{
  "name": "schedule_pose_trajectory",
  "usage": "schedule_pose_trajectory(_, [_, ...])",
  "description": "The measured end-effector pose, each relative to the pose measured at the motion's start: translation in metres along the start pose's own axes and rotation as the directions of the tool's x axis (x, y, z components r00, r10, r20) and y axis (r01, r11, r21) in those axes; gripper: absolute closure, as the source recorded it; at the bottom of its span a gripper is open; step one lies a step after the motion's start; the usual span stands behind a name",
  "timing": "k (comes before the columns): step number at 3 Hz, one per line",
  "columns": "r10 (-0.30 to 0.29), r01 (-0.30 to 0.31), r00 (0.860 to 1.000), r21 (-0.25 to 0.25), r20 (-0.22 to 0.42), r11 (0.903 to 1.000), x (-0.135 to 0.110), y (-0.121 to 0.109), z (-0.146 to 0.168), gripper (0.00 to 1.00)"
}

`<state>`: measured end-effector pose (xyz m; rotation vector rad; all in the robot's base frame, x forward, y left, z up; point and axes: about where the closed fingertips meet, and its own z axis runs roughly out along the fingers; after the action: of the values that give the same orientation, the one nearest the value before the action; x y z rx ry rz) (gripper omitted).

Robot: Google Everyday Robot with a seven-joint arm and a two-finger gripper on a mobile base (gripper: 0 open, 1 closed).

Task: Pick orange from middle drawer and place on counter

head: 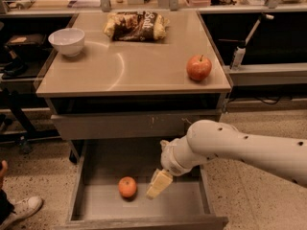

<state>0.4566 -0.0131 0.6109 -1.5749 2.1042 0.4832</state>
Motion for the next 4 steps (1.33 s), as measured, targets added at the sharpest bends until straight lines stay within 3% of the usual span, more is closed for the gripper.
schedule_pose_trajectory(1, [0.054, -0.055, 0.998, 0.02, 0.045, 0.9983, 0.006, -0.016, 0.04, 0.0])
schedule_pose_trajectory(2, [0.101, -0.102, 0.991, 0.005, 0.088, 0.9947, 0.015, -0.019, 0.071, 0.0])
schedule_pose_trajectory(3, [0.108, -0.108, 0.99, -0.002, 0.088, 0.9942, 0.017, -0.018, 0.075, 0.0])
schedule_pose_trajectory(4, [0.119, -0.116, 0.987, -0.035, 0.11, 0.9926, 0.019, -0.01, 0.1, 0.0])
